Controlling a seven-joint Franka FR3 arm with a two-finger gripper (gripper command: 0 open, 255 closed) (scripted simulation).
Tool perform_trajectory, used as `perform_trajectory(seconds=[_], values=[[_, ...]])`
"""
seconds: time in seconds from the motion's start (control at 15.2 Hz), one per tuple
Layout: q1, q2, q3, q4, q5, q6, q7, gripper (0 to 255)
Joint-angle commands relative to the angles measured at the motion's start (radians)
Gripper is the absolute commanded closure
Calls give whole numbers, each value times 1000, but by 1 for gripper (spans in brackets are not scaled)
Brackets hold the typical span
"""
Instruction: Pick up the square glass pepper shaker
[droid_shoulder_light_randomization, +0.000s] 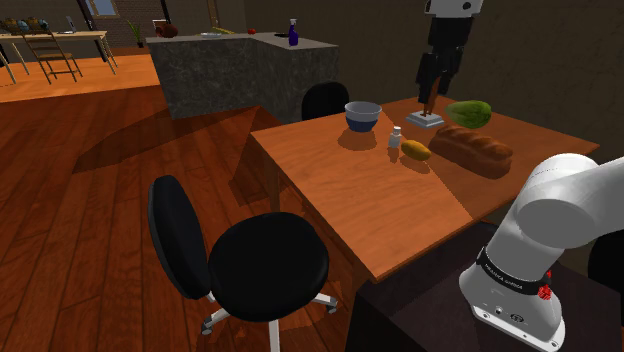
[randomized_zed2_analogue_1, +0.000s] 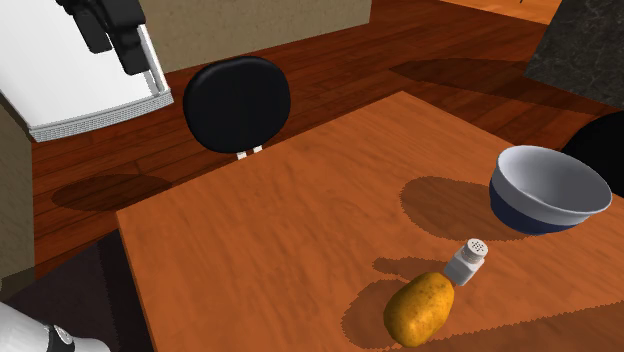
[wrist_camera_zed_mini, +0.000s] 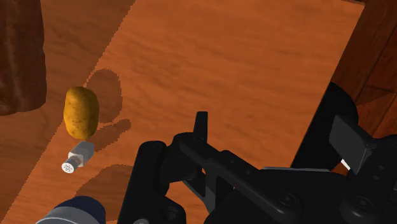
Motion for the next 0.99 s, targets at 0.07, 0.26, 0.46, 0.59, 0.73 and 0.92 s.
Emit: perform_trajectory(seconds=[0.07, 0.26, 0.46, 0.59, 0.73, 0.92], values=[[-6, 8, -15, -16, -11, 31, -12, 0], [-25, 42, -63, -56, -42, 124, -47, 0], [-43, 88, -111, -85, -68, 220, -82, 0], [-54, 125, -144, -97, -83, 284, -105, 0], [-64, 168, -177, -104, -96, 348, -128, 0], [-76, 242, -228, -105, -107, 443, -165, 0]])
